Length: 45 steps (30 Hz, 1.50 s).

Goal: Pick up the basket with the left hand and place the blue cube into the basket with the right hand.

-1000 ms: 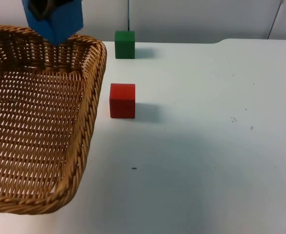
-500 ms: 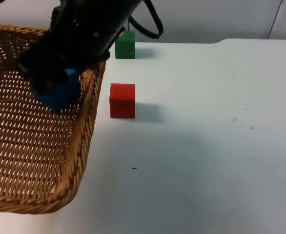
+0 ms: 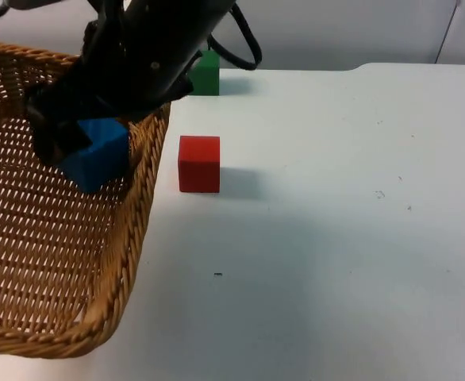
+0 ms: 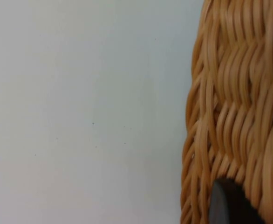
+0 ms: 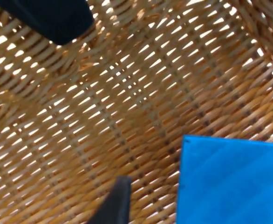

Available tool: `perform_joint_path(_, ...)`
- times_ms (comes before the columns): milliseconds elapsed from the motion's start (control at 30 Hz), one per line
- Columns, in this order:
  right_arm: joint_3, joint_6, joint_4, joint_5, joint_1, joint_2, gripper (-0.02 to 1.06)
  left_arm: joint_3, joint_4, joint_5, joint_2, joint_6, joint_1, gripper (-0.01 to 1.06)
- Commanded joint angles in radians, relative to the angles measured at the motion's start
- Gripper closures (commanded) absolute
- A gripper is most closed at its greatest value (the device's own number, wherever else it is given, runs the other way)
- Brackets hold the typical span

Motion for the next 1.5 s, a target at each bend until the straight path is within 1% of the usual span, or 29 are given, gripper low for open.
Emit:
perform_joint_path(0, 0.004, -0.003, -0.026, 0.008, 0.001, -0.072, 0.0, -0.006, -0.036, 0.021, -0.004, 0.001, -0.004, 1.05)
perform_joint_path(67, 0.004, -0.003, -0.031, 0.01, 0.001, -0.098, 0.0, -0.006, -0.036, 0.021, -0.004, 0.001, -0.004, 1.05)
perform_joint_path(133, 0.004, -0.003, -0.063, 0.02, 0.001, -0.156, 0.0, -0.006, -0.035, 0.021, -0.004, 0.001, -0.004, 1.05)
perform_joint_path(200, 0.004, -0.009, -0.071, 0.029, 0.001, -0.191, 0.0, -0.006, -0.034, 0.023, -0.004, 0.001, -0.004, 1.05)
perform_joint_path(333, 0.004, -0.077, -0.071, 0.085, 0.001, -0.339, 0.0, -0.006, -0.034, 0.023, -0.004, 0.001, -0.004, 1.05)
perform_joint_path(400, 0.013, -0.095, -0.071, 0.087, 0.001, -0.372, 0.0, -0.006, -0.034, 0.023, -0.004, 0.001, -0.004, 1.05)
perform_joint_path(467, 0.07, -0.112, -0.071, 0.066, 0.001, -0.483, 0.0, -0.006, -0.027, 0.023, -0.004, 0.001, -0.004, 1.05)
perform_joint_path(533, 0.153, -0.131, -0.071, 0.015, 0.001, -0.574, 0.0, -0.006, -0.024, 0.018, -0.004, 0.001, -0.004, 1.05)
perform_joint_path(567, 0.153, -0.131, -0.071, 0.015, 0.001, -0.574, 0.0, -0.006, -0.024, 0.018, -0.004, 0.001, -0.004, 1.05)
perform_joint_path(700, 0.392, -0.156, -0.071, -0.12, 0.001, -0.767, 0.0, -0.006, -0.023, 0.013, -0.004, 0.001, -0.004, 1.05)
perform_joint_path(733, 0.392, -0.156, -0.071, -0.12, 0.001, -0.767, 0.0, -0.006, -0.023, 0.013, -0.004, 0.001, -0.004, 1.05)
perform_joint_path(833, 0.548, -0.152, -0.064, -0.191, 0.001, -0.883, 0.0, -0.006, -0.021, -0.003, -0.004, -0.002, -0.004, 1.05)
perform_joint_path(867, 0.596, -0.129, -0.064, -0.211, 0.001, -0.919, 0.0, -0.006, -0.021, -0.009, -0.004, -0.002, -0.004, 1.05)
perform_joint_path(900, 0.596, -0.129, -0.064, -0.211, 0.001, -0.919, 0.0, -0.006, -0.021, -0.009, -0.004, -0.002, -0.004, 1.05)
perform_joint_path(1000, 0.703, -0.119, -0.064, -0.254, 0.001, -1.008, 0.0, -0.006, -0.01, -0.025, 0.0, -0.002, -0.004, 1.05)
perform_joint_path(1033, 0.743, -0.113, -0.064, -0.26, 0.001, -1.045, 0.0, -0.006, -0.002, -0.03, 0.0, -0.002, -0.004, 1.05)
perform_joint_path(1200, 0.796, -0.1, -0.064, -0.26, 0.001, -1.103, 0.0, -0.006, 0.0, -0.032, 0.02, -0.002, -0.004, 1.05)
perform_joint_path(1467, 0.844, -0.08, -0.064, -0.179, 0.001, -1.201, 0.0, -0.006, 0.002, -0.064, 0.112, 0.019, -0.004, 1.05)
